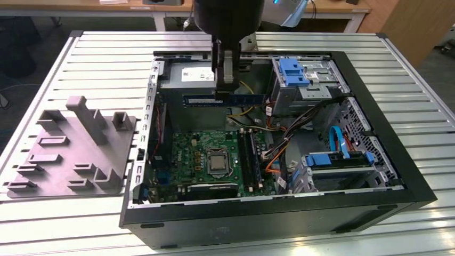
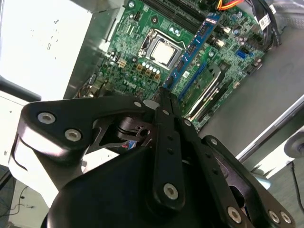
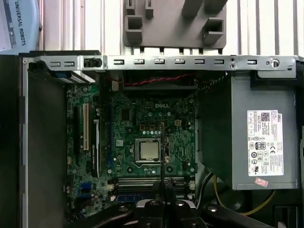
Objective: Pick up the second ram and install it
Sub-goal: 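Pick up the second ram and move it above second insertion slot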
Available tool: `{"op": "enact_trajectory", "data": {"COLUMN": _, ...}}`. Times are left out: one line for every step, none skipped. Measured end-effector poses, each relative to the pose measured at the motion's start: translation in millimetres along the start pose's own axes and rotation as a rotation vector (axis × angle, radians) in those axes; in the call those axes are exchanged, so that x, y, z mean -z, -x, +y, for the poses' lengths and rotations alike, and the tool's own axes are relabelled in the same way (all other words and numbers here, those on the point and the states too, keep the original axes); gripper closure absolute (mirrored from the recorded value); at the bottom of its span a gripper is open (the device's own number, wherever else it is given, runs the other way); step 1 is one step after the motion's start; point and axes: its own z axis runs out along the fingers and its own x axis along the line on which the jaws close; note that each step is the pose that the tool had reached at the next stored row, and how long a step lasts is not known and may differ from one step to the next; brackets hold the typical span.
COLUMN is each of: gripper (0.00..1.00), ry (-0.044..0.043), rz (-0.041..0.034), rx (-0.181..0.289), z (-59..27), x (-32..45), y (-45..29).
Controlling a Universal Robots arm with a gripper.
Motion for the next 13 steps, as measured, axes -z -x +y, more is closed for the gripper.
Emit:
{"op": "enact_trajectory", "data": {"gripper": 0.88, "ry": 0.0001, "rz": -0.0001, "rx": 0.000, "z": -1.4, "x": -1.3, "y": 0.0}}
{"op": "enact_trajectory", "data": {"gripper": 0.88, "ry": 0.0002, "rz": -0.0001, "rx": 0.000, "z": -2.8, "x": -2.4, "y": 0.0}}
{"op": "enact_trajectory", "data": {"gripper": 0.88, "ry": 0.0003, "rz": -0.0001, "rx": 0.000, "z": -4.1, "x": -3.8, "y": 0.0}}
{"op": "enact_trajectory", "data": {"gripper": 0.88, "ry": 0.0004, "rz": -0.0003, "rx": 0.001, "z": -5.1, "x": -5.1, "y": 0.0}}
{"op": "enact_trajectory", "data": {"gripper": 0.88, "ry": 0.0006, "rz": -0.0002, "rx": 0.001, "z": -5.9, "x": -6.4, "y": -0.1}}
{"op": "enact_trajectory", "data": {"gripper": 0.88, "ry": 0.0008, "rz": -0.0001, "rx": 0.002, "z": -6.5, "x": -7.7, "y": -0.1}}
{"op": "enact_trajectory", "data": {"gripper": 0.88, "ry": 0.0010, "rz": 0.0000, "rx": 0.003, "z": -6.9, "x": -9.1, "y": -0.1}}
{"op": "enact_trajectory", "data": {"gripper": 0.88, "ry": 0.0012, "rz": 0.0001, "rx": 0.003, "z": -7.2, "x": -10.4, "y": -0.1}}
{"op": "enact_trajectory", "data": {"gripper": 0.88, "ry": 0.0012, "rz": 0.0001, "rx": 0.004, "z": -7.5, "x": -11.7, "y": -0.2}}
{"op": "enact_trajectory", "data": {"gripper": 0.88, "ry": 0.0012, "rz": 0.0000, "rx": 0.005, "z": -7.6, "x": -13.0, "y": -0.2}}
{"op": "enact_trajectory", "data": {"gripper": 0.88, "ry": 0.0012, "rz": 0.0000, "rx": 0.006, "z": -7.8, "x": -14.1, "y": -0.2}}
{"op": "enact_trajectory", "data": {"gripper": 0.88, "ry": 0.0013, "rz": 0.0000, "rx": 0.007, "z": -7.9, "x": -15.2, "y": -0.2}}
{"op": "enact_trajectory", "data": {"gripper": 0.88, "ry": 0.0013, "rz": 0.0001, "rx": 0.008, "z": -8.0, "x": -16.3, "y": -0.3}}
